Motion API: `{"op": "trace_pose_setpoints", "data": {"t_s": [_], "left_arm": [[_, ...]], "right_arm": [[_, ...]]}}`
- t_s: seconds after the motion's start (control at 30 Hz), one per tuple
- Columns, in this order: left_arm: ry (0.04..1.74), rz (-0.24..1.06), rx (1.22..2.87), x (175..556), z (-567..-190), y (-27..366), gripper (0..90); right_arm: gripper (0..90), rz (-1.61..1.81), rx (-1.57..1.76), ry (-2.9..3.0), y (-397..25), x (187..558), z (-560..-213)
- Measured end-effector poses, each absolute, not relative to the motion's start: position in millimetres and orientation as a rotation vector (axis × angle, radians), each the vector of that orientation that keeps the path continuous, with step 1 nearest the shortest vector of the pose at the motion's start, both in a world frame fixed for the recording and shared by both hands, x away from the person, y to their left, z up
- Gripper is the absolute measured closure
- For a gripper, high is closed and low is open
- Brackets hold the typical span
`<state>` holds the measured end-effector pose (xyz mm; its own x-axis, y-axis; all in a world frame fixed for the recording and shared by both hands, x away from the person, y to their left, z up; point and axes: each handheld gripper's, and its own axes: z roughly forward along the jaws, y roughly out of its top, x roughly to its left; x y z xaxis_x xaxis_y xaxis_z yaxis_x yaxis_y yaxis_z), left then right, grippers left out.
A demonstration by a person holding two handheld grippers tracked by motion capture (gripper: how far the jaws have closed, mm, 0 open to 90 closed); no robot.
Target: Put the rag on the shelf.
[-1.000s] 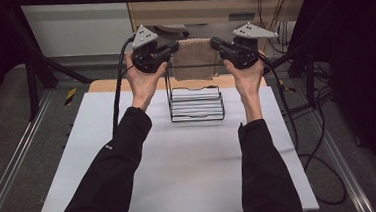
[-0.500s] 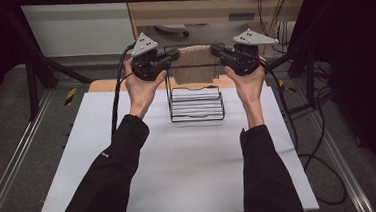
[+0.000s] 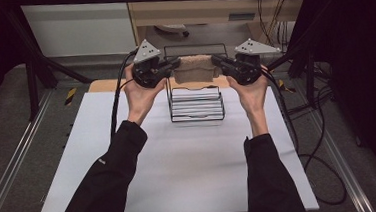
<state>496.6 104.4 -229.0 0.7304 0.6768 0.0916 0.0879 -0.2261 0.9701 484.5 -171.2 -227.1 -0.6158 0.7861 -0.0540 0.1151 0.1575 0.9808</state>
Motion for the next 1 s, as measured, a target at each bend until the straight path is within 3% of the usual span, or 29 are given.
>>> {"op": "trace_pose_setpoints", "data": {"t_s": [0.43,0.7,1.0], "left_arm": [[0.63,0.578,1.768,488.8,-237.6,108.0,81.7],[0.661,0.553,1.715,484.8,-218.4,117.0,74.6],[0.698,0.454,1.811,495.9,-221.3,105.1,88.9]], "right_arm": [[85.2,1.496,0.862,1.914,-171.7,476.6,-240.1],[85.2,1.479,0.851,1.931,-172.1,475.0,-243.9],[84.6,1.477,0.847,1.954,-172.6,474.5,-250.5]]}}
